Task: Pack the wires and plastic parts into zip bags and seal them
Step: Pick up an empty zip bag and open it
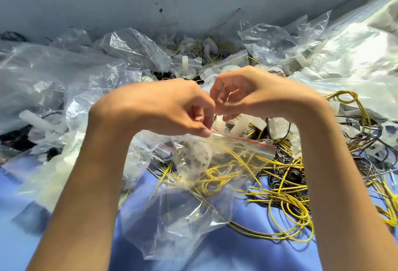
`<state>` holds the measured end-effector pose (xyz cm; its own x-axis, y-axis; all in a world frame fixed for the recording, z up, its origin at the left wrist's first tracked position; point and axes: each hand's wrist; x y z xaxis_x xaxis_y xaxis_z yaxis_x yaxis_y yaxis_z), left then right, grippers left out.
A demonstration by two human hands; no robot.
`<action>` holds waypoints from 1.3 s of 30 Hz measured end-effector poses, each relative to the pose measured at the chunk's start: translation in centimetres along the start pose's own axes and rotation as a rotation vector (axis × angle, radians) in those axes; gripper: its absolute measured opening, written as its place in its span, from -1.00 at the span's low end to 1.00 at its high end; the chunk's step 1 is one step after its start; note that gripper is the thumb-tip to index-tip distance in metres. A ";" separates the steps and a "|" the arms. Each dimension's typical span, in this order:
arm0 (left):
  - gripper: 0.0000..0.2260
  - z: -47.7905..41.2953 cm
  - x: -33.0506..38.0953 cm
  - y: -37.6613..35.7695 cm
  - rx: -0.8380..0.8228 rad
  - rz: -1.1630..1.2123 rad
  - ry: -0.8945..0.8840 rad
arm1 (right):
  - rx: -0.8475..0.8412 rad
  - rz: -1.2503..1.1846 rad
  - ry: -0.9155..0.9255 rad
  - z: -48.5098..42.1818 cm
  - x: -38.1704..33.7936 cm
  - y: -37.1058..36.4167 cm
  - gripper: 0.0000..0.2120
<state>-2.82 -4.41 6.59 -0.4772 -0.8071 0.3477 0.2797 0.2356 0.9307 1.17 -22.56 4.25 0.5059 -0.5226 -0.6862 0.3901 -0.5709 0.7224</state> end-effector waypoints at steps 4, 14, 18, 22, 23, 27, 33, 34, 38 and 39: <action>-0.86 -0.1 0.1 -0.4 -0.036 0.021 0.008 | -0.111 0.031 -0.062 0.2 -0.3 0.0 -0.89; -0.81 -0.2 0.5 -0.6 -0.118 0.133 0.059 | -0.249 -0.010 -0.115 0.7 -0.3 0.1 -0.79; -0.81 1.0 0.2 0.5 0.011 0.198 0.070 | -0.243 0.153 -0.153 0.1 0.1 -0.1 -0.66; -0.73 2.2 -0.9 1.6 0.195 0.201 -0.040 | -0.199 0.211 -0.183 -0.3 0.5 -0.5 -0.89; -0.69 2.4 -1.2 1.8 0.199 0.176 -0.043 | -0.177 0.218 -0.184 -0.4 0.6 -0.5 -0.92; -0.72 2.8 -2.3 2.2 0.094 0.017 -0.007 | -0.120 0.240 -0.209 -0.6 0.9 -0.7 -0.98; -0.87 3.4 -3.4 2.5 0.131 -0.040 0.094 | 0.064 0.286 -0.246 -0.2 1.5 0.2 -0.72; -0.91 3.4 -3.5 2.6 0.128 -0.046 0.117 | 0.116 0.303 -0.243 -0.1 1.8 0.5 -0.70; -0.71 3.6 -3.6 2.7 0.086 -0.039 0.175 | 0.164 0.376 -0.314 0.2 2.3 1.2 -0.65; -0.68 3.5 -3.5 2.6 0.081 -0.046 0.173 | 0.128 0.393 -0.352 0.3 2.4 1.2 -0.64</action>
<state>-3.34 0.94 8.23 -0.3356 -0.8973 0.2867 0.1899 0.2337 0.9536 2.59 -24.70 3.44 0.2976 -0.8803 -0.3694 0.1154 -0.3509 0.9293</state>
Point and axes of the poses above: each hand's wrist, its own z-axis away from the middle knuckle, its own y-axis out of the back of the hand, x = y × z, and after that the axes turned 1 degree about y, right-handed
